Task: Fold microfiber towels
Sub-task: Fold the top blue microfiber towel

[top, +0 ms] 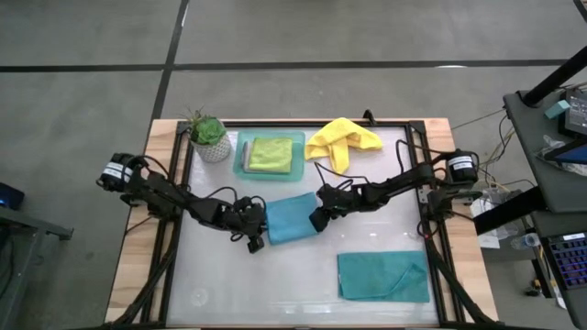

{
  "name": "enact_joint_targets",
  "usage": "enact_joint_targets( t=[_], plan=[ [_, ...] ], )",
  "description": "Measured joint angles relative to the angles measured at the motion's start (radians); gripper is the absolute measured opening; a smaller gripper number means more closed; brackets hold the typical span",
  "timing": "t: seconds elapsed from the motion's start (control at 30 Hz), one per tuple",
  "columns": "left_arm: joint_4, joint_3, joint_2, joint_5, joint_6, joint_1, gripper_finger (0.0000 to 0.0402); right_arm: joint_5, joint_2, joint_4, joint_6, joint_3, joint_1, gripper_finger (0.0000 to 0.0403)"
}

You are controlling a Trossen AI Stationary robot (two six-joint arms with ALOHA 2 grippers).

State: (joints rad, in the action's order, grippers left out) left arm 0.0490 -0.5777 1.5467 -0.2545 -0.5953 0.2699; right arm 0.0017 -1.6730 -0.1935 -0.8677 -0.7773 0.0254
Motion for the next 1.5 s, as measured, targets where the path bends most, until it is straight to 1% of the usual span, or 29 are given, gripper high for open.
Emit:
enact_joint_targets(
  t=[0.23, 0.27, 0.37, 0.53, 0.67, 0.73, 0.93, 1.07, 1.17, 1.33, 1.5],
  plan=[
    [-0.008, -0.001, -0.009, 0.009, 0.025, 0.000, 0.0077, -0.008, 0.008, 0.004, 0.049, 0.000, -0.007, 0.0025],
    [-0.009, -0.001, -0.012, 0.011, 0.031, 0.000, 0.0077, -0.011, 0.015, 0.014, 0.055, 0.000, -0.012, 0.0017],
    [-0.012, 0.000, -0.017, 0.015, 0.053, 0.000, 0.0077, -0.019, 0.049, 0.076, 0.073, -0.003, -0.032, 0.0014],
    [0.007, 0.002, 0.004, -0.001, 0.055, 0.000, 0.0077, -0.021, 0.112, 0.286, 0.144, -0.064, -0.063, 0.0013],
    [0.100, 0.007, 0.041, -0.046, 0.062, -0.001, 0.0077, -0.019, 0.118, 0.524, 0.224, -0.172, -0.085, 0.0013],
    [0.153, 0.007, 0.058, -0.053, 0.065, -0.007, 0.0077, 0.002, 0.109, 0.627, 0.260, -0.236, -0.091, 0.0013],
    [0.317, 0.005, 0.138, -0.076, 0.088, -0.018, 0.0076, 0.061, 0.056, 0.838, 0.324, -0.414, -0.091, 0.0013],
    [0.418, -0.006, 0.195, -0.086, 0.090, -0.031, 0.0076, 0.072, -0.005, 0.900, 0.352, -0.505, -0.083, 0.0013],
    [0.456, -0.015, 0.224, -0.087, 0.105, -0.040, 0.0076, 0.073, -0.063, 0.927, 0.366, -0.566, -0.074, 0.0013],
    [0.457, -0.018, 0.232, -0.086, 0.106, -0.047, 0.0076, 0.076, -0.149, 0.948, 0.398, -0.654, -0.052, 0.0012],
    [0.454, -0.018, 0.232, -0.084, 0.106, -0.047, 0.0076, 0.074, -0.206, 0.943, 0.400, -0.724, -0.029, 0.0012]
  ],
)
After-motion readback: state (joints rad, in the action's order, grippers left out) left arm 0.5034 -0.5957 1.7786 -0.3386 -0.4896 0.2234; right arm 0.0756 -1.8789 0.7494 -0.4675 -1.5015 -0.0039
